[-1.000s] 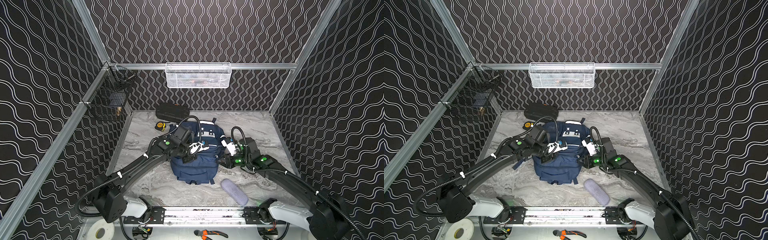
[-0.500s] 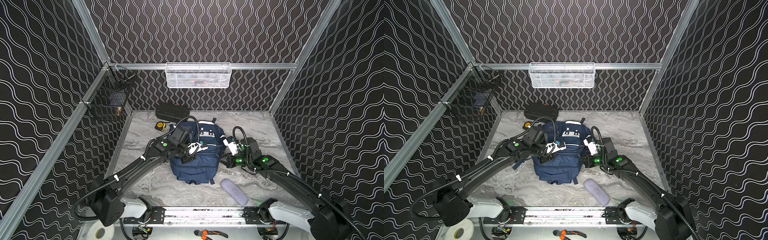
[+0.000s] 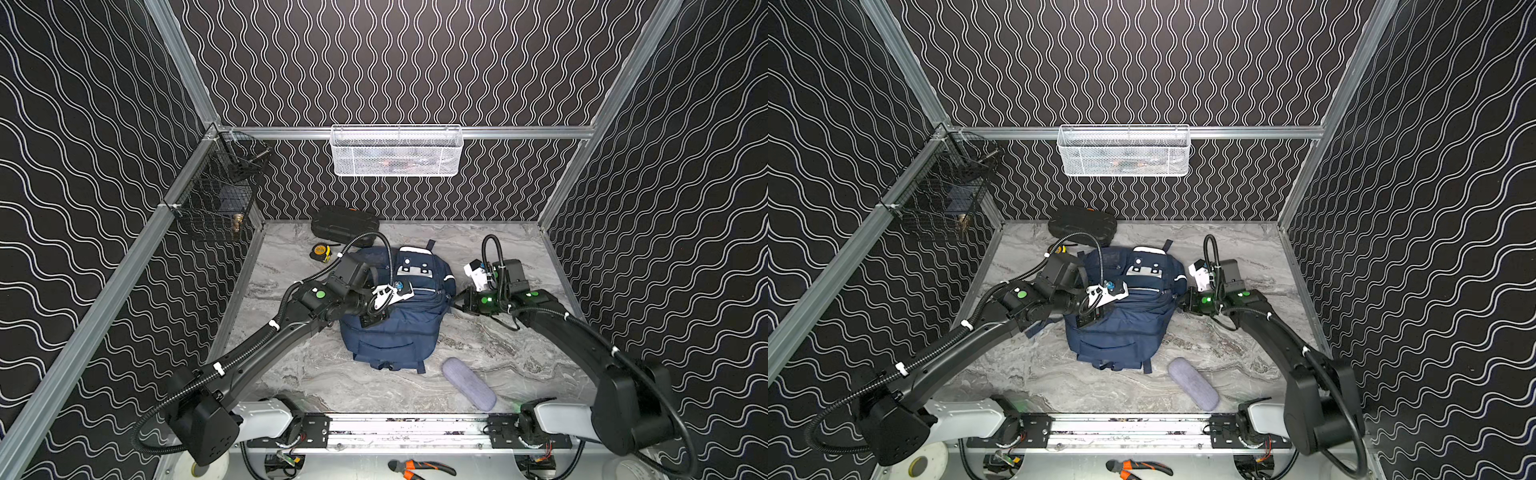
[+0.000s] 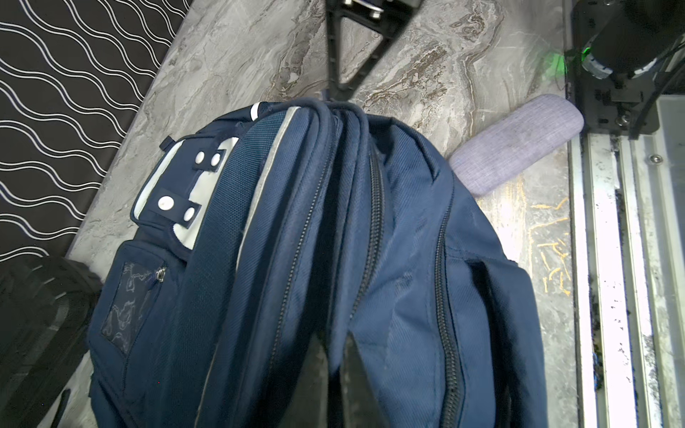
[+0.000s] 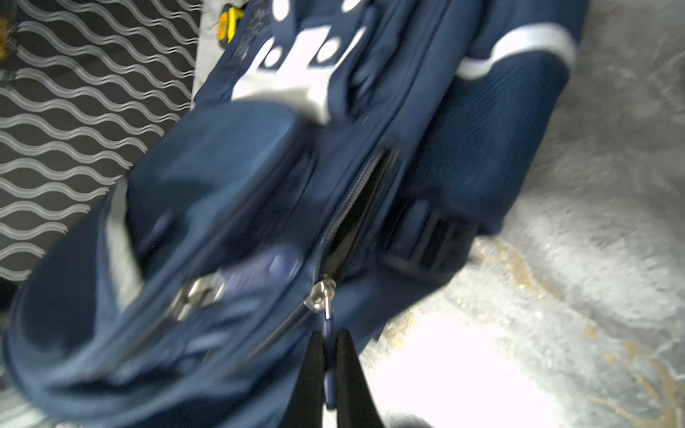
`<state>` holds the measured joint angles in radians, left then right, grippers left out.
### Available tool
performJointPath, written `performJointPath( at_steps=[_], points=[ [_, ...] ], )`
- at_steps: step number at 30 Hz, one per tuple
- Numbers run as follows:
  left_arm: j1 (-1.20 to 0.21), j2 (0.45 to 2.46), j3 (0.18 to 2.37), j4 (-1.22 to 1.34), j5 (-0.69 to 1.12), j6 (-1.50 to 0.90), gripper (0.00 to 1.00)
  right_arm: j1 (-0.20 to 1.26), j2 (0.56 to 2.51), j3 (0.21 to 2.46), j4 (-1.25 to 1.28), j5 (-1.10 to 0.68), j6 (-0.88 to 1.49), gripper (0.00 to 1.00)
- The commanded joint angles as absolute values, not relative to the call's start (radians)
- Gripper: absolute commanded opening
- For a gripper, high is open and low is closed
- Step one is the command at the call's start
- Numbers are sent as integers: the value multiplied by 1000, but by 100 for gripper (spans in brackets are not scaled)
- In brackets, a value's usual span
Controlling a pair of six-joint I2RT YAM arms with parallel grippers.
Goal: Pack books, pencil case, and school supplies into a backpack
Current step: Zip the student bag at the center of the table.
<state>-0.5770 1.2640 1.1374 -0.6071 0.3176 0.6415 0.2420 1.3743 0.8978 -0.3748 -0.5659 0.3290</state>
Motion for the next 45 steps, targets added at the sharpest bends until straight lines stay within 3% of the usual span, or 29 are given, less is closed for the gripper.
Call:
performJointPath(
  at_steps=[1,15,16,18,19,22,27,32,40,45],
  points=[
    [-566,1234,1133,-654,325,684,0,215,1438,947,-485,-286,354,0],
    [-566,1283,1118,-593,393,660,0,215,1523,1054,-492,-235,382,0],
    [-568,1293,1125,-592,401,654,4,214,1526,1063,-494,-235,377,1],
    [-567,1320,1148,-608,410,647,39,210,1541,1097,-524,-245,368,35],
    [-567,1333,1170,-634,416,656,49,210,1541,1111,-549,-235,372,47],
    [-566,1342,1204,-645,416,644,60,210,1481,1093,-573,-218,397,56],
    [-590,1360,1210,-621,398,612,65,211,1372,1049,-617,-257,387,57],
    [-705,1396,1159,-524,287,589,66,213,1284,978,-608,-339,355,56],
    [-735,1416,1063,-287,124,555,62,215,1235,934,-555,-417,340,56],
    [-735,1416,1042,-289,125,585,59,220,1244,948,-540,-443,327,56]
  ],
)
